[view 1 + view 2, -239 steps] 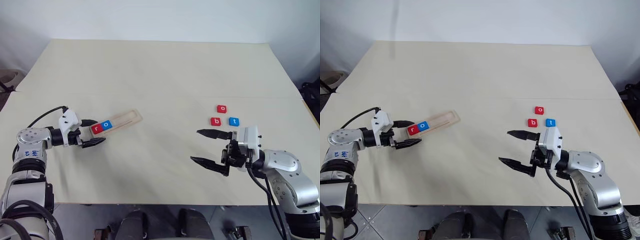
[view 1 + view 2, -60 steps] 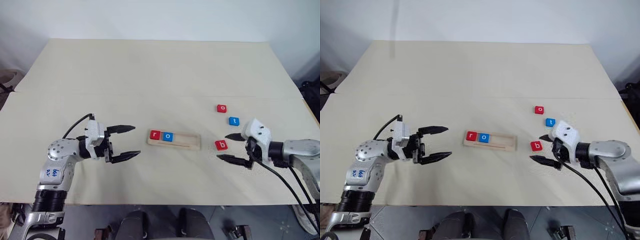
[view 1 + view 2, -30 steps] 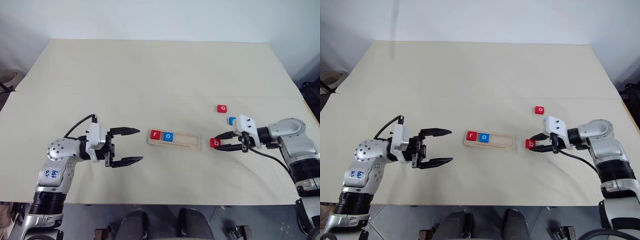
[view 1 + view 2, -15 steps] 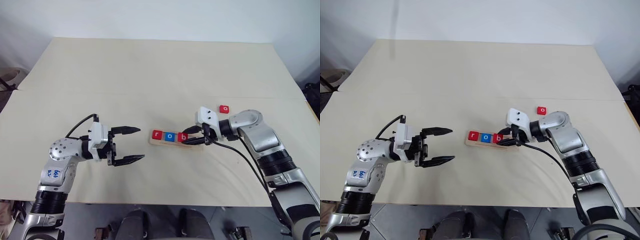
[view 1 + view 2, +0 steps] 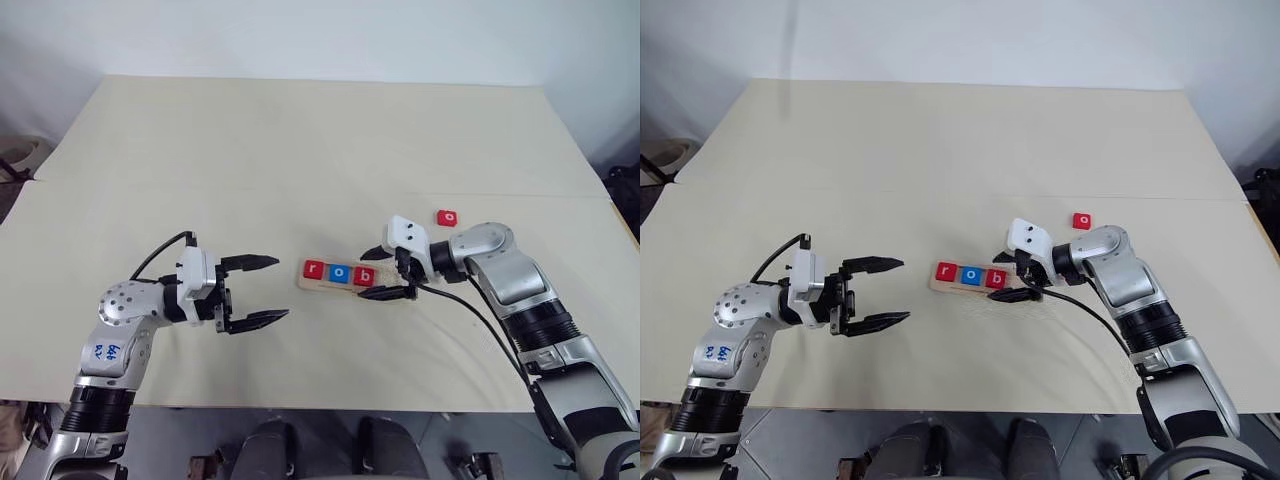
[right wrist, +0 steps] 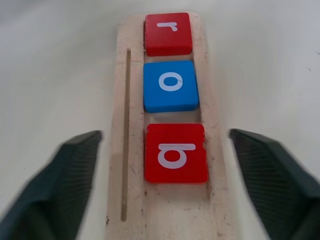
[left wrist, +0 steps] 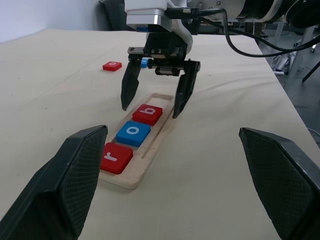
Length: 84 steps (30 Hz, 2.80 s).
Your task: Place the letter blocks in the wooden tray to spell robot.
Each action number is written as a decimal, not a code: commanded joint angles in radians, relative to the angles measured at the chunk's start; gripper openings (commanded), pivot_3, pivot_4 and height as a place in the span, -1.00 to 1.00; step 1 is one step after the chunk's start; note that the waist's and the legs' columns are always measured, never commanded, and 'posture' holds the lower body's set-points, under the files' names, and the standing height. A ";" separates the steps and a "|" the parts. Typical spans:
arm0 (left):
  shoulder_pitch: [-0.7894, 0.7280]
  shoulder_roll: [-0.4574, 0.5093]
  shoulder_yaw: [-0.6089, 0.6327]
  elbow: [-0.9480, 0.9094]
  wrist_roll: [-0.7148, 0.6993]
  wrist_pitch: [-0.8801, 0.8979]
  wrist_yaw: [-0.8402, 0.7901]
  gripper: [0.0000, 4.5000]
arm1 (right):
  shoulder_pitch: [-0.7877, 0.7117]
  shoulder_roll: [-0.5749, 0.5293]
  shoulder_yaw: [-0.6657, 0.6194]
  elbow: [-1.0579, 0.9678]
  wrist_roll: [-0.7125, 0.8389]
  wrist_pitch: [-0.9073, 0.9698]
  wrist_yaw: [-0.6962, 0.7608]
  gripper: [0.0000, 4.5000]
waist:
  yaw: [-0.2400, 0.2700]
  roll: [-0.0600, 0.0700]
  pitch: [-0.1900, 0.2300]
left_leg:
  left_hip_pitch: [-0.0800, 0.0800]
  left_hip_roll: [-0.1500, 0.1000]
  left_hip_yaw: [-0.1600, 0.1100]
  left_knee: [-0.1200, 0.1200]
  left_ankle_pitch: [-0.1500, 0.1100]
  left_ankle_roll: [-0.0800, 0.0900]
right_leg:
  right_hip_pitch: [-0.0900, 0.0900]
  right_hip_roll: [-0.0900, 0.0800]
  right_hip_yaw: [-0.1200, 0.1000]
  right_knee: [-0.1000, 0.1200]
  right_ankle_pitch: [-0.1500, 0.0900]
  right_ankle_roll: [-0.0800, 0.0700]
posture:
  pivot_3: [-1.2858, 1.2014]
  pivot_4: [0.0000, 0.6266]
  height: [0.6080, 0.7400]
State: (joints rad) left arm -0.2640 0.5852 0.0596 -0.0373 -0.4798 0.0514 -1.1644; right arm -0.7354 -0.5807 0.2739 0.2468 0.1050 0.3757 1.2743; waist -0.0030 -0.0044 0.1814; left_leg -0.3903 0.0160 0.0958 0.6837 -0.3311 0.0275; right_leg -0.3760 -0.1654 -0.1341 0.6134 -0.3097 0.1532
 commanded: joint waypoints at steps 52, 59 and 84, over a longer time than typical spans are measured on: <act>-0.010 0.002 0.006 -0.016 0.001 -0.024 0.022 1.00 | 0.126 -0.114 -0.191 -0.142 0.073 0.026 -0.057 -0.84 | 0.007 0.000 0.000 | 0.000 0.000 0.000 0.000 0.000 0.000 | 0.000 0.000 0.000 0.000 0.000 0.000 | 0.03 -0.52 1.00; -0.030 -0.009 0.002 0.033 0.007 -0.041 0.003 1.00 | 0.464 -0.164 -0.494 -0.306 0.198 -0.056 -0.163 0.13 | 0.017 0.000 0.000 | 0.000 0.000 0.001 -0.001 0.000 0.000 | 0.001 0.000 0.000 -0.001 0.000 0.000 | 0.03 -0.52 1.00; -0.132 -0.027 0.010 0.184 0.022 -0.069 -0.037 1.00 | 0.944 -0.034 -0.833 -0.464 0.285 -0.167 -0.543 0.99 | 0.006 0.001 -0.001 | 0.004 0.000 0.002 -0.001 0.000 0.000 | 0.001 0.000 0.004 0.002 0.000 0.000 | 0.03 -0.52 1.00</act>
State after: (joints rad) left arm -0.3909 0.5526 0.0584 0.1719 -0.4571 -0.0077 -1.2020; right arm 0.2311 -0.5772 -0.5544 -0.2013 0.4046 0.1127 0.8015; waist 0.0028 -0.0032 0.1807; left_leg -0.3863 0.0164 0.0976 0.6826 -0.3310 0.0274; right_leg -0.3749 -0.1654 -0.1303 0.6157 -0.3098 0.1530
